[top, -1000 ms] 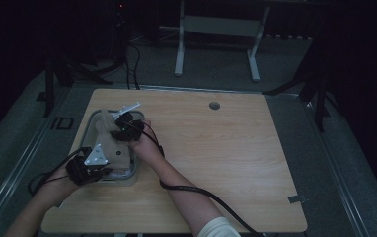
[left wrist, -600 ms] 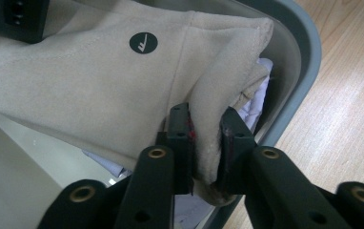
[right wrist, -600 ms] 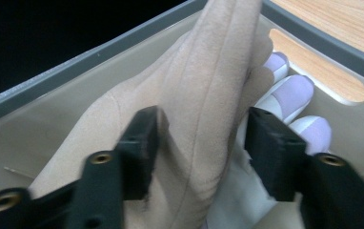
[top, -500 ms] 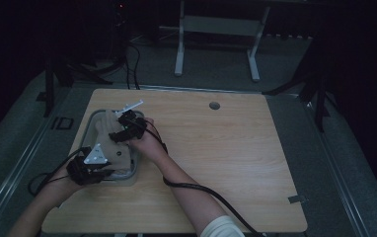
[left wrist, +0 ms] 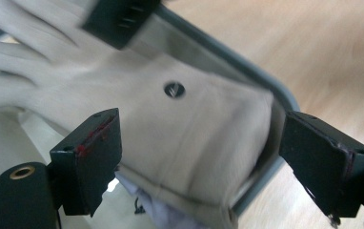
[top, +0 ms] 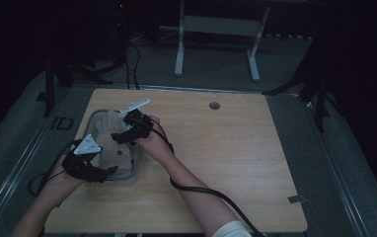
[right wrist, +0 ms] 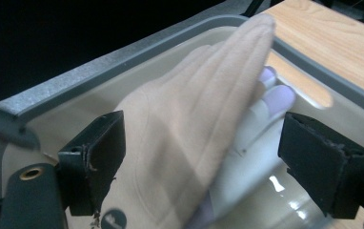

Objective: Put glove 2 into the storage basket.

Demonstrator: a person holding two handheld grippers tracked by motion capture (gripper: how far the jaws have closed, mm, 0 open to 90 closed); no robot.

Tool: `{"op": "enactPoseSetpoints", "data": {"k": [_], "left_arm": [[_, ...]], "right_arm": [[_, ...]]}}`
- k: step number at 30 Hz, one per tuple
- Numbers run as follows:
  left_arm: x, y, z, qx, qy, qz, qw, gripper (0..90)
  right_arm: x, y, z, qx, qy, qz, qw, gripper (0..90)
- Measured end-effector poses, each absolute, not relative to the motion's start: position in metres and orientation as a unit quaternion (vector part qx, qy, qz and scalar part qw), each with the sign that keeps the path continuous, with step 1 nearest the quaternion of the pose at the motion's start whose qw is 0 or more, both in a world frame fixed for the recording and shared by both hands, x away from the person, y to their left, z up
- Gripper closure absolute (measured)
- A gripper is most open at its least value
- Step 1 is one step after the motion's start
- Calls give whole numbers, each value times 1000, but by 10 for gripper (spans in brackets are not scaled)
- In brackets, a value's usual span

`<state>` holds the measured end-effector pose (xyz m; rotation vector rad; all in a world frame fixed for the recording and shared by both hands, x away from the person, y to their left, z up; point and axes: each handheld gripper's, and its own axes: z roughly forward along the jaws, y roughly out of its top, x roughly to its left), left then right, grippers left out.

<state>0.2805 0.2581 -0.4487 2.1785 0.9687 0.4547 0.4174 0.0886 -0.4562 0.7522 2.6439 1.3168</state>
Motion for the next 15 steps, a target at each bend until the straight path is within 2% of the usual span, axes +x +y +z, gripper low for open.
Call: {"op": "enactPoseSetpoints", "data": {"k": [9,15], "left_arm": [[284,234,-446,819,374,209,381,146],[285,215,-449,821,362,194,396,146]], "right_arm": [[408,63,-454,224,870,434,58,161],[406,44,-457,221,873,431,64,160]]}}
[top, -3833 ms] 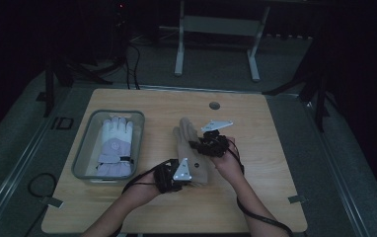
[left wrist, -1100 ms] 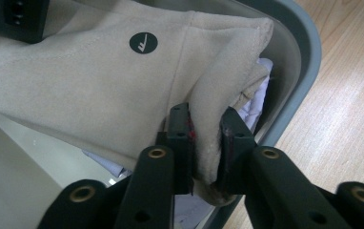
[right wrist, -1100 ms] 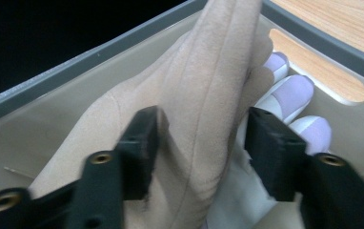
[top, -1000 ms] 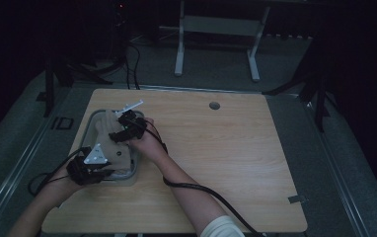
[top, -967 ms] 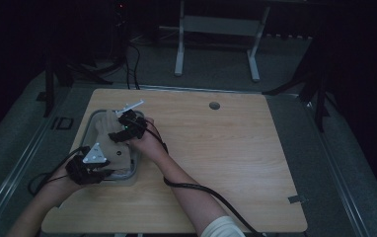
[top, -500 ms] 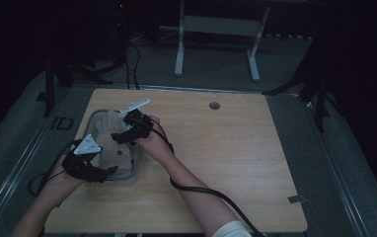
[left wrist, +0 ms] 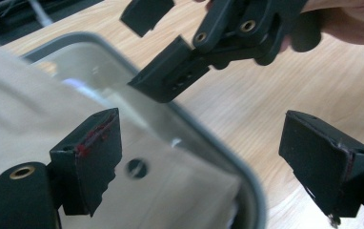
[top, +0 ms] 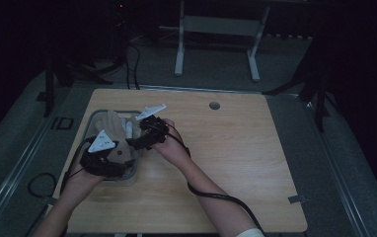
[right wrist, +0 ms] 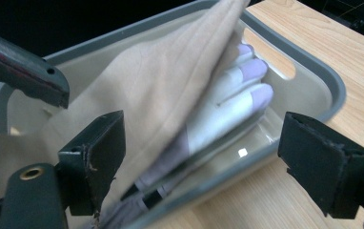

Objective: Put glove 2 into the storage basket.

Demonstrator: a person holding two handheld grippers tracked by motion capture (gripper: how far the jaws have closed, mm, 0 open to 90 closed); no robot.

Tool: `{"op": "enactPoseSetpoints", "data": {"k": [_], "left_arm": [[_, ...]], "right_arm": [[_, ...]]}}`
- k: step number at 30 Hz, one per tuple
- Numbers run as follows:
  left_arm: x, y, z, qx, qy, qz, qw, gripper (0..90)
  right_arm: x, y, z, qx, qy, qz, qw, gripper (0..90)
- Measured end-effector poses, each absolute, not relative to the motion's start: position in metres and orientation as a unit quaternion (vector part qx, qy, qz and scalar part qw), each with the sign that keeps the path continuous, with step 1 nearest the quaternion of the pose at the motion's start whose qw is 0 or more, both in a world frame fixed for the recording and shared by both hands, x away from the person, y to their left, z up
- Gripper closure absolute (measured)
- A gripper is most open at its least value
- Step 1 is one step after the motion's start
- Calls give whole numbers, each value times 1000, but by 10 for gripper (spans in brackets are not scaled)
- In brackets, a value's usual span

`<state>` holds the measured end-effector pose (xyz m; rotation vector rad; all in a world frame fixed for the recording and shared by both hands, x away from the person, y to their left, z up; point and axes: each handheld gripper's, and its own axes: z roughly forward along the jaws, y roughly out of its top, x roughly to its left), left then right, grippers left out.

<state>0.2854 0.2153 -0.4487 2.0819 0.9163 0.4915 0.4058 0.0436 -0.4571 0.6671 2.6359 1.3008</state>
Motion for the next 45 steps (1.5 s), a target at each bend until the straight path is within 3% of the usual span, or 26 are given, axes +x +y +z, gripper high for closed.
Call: {"op": "enactPoseSetpoints", "data": {"k": [25,45], "left_arm": [[274,146,-465,833,304,141,440,146],[265,94,-517,855,249,83,448,146]], "right_arm": [[377,-51,-480,216,876,425,65,160],[365,-109,-516,252,868,421,71,158]]}}
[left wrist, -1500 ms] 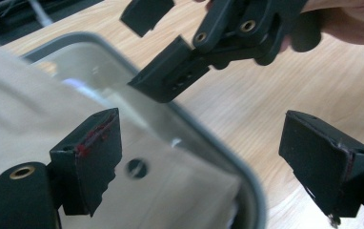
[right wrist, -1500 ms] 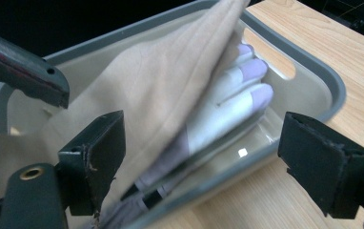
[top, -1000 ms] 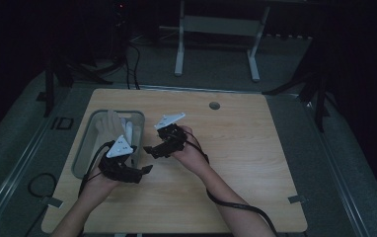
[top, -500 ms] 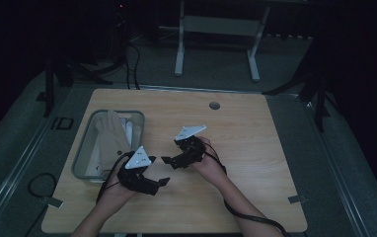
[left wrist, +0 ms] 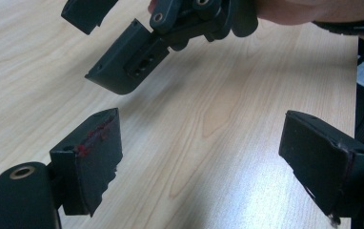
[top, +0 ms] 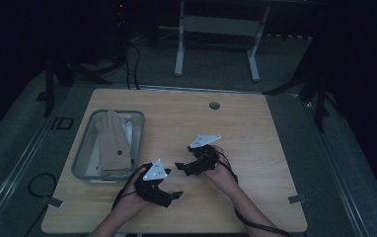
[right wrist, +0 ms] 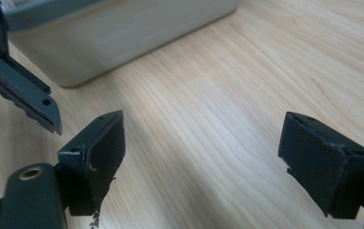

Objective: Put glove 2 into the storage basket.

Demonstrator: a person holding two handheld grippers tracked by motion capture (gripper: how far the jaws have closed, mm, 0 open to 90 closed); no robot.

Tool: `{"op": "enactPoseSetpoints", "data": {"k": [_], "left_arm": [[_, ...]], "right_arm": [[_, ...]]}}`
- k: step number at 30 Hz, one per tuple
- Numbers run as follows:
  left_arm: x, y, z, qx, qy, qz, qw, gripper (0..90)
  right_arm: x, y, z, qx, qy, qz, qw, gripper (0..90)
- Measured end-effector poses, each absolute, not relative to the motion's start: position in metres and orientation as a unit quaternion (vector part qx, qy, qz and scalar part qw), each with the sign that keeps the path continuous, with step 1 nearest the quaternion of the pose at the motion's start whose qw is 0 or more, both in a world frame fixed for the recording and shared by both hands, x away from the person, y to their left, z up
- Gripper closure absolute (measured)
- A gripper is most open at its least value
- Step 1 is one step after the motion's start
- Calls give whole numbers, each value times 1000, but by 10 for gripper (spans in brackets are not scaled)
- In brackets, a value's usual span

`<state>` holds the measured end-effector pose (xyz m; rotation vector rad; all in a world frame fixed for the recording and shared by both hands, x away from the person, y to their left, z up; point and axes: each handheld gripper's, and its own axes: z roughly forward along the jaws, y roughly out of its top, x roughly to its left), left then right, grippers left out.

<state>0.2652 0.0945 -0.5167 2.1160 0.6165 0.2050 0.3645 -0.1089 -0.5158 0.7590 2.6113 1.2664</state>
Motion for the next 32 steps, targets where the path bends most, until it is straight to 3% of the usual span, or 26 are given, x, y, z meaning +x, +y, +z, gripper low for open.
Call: {"op": "enactPoseSetpoints", "data": {"k": [18,32], "left_arm": [[268,80,-542,864,234,51,442,146],[270,77,-543,864,228,48,447,145]], "right_arm": [[349,-148,-546,260,874,405,71,150],[351,-155,-546,275,872,397,83,142]]}}
